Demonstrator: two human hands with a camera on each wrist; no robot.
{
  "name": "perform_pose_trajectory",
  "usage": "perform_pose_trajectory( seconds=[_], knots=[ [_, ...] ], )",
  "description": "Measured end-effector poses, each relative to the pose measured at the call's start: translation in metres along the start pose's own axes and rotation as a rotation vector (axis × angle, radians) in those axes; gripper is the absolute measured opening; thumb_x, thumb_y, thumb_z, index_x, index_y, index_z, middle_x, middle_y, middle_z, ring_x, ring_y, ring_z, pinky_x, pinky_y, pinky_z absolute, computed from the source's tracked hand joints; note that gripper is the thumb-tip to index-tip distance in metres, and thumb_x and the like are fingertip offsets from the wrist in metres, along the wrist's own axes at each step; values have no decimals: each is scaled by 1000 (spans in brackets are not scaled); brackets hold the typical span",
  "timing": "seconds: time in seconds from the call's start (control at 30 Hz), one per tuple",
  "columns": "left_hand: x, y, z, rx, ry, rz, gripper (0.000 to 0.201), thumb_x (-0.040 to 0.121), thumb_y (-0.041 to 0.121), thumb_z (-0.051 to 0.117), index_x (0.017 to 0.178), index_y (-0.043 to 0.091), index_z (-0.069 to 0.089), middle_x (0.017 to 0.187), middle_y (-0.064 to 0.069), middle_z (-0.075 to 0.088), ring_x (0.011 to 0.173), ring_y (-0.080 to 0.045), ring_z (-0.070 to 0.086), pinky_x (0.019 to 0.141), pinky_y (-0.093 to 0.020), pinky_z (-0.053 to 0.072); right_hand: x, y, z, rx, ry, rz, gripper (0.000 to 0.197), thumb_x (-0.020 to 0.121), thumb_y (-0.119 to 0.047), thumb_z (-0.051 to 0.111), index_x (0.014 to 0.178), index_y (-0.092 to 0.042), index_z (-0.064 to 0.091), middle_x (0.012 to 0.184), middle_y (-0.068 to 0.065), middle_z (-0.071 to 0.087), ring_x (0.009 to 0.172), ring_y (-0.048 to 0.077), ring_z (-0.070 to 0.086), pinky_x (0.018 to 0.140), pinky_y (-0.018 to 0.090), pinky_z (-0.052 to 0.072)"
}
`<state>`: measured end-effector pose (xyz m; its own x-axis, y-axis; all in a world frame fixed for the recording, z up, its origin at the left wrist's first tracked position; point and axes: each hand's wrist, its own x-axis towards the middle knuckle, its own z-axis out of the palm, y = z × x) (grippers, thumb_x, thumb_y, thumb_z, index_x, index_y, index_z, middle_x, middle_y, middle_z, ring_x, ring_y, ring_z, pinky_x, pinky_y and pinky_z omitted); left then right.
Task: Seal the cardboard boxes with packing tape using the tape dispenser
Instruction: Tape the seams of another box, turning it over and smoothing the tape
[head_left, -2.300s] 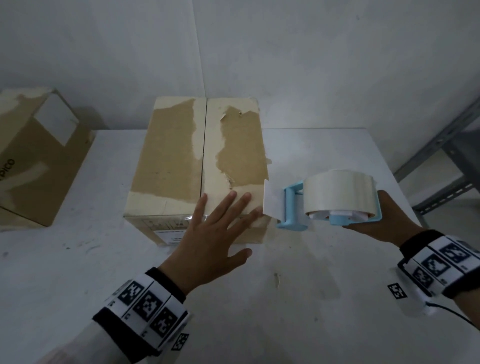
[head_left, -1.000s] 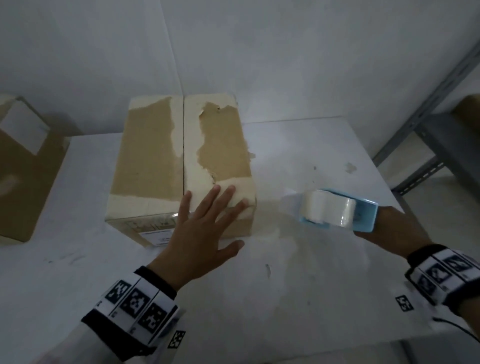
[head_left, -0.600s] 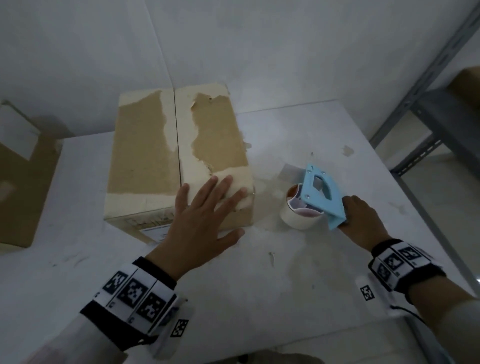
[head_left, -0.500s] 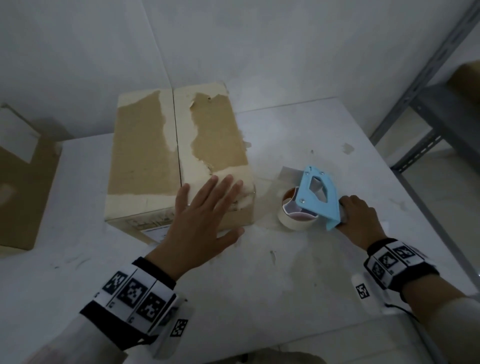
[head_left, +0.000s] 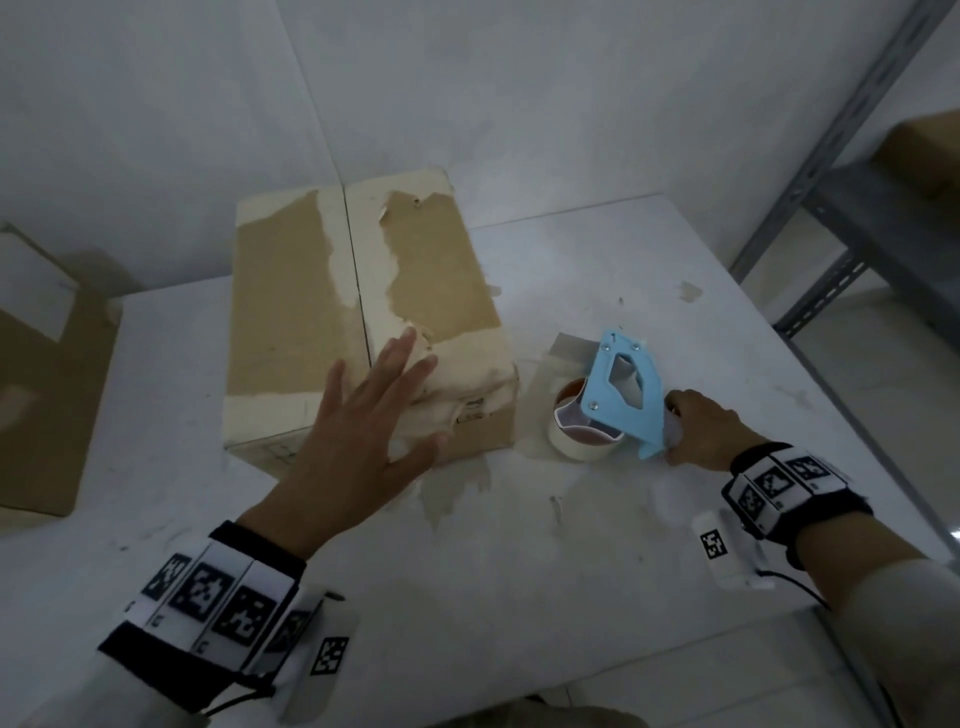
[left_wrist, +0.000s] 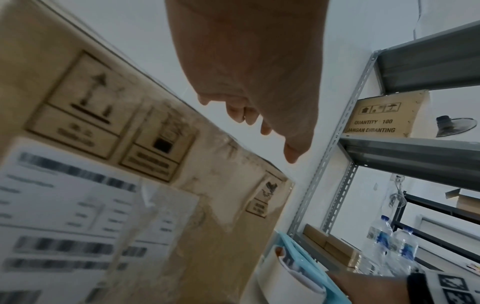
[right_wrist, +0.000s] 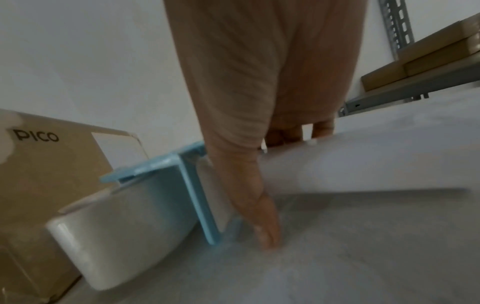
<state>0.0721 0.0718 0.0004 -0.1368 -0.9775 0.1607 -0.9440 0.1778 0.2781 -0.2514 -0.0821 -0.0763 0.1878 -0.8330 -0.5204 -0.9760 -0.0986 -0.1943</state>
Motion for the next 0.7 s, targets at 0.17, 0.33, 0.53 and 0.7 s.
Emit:
perform_pose_trajectory(
  seconds=[0.17,0.33,0.53,0.7],
  knots=[
    [-26,-29,-16,48,5,-117,80,84,70,12,145,19,22,152,5,10,139,-2,2,112,-47,4,-22,-17,-13,52,222,-17,74,73,-15,71,134,-6,32,135,18,39,123,34,39,99,42,32],
    [-50,-42,-26,6,-5,-241,85,78,76,0,146,24,9,151,12,1,142,-5,-3,115,-38,-7,-47,-80,-17,331,492,-399,49,78,-16,49,125,-4,47,133,15,47,117,28,47,99,29,33],
    [-48,-57,-29,27,115,-170,73,96,50,4,133,2,46,139,-15,46,132,-29,32,106,-49,25,-60,-153,-11,458,590,-909,58,93,-47,30,123,-4,54,127,-2,48,124,9,39,106,13,26],
    [-22,-45,-24,18,277,-30,48,93,34,36,102,1,70,109,-17,69,104,-38,63,85,-49,50,-56,-208,-9,303,678,-1061,42,90,-39,45,103,-6,68,104,13,68,98,18,54,85,33,45]
  ],
)
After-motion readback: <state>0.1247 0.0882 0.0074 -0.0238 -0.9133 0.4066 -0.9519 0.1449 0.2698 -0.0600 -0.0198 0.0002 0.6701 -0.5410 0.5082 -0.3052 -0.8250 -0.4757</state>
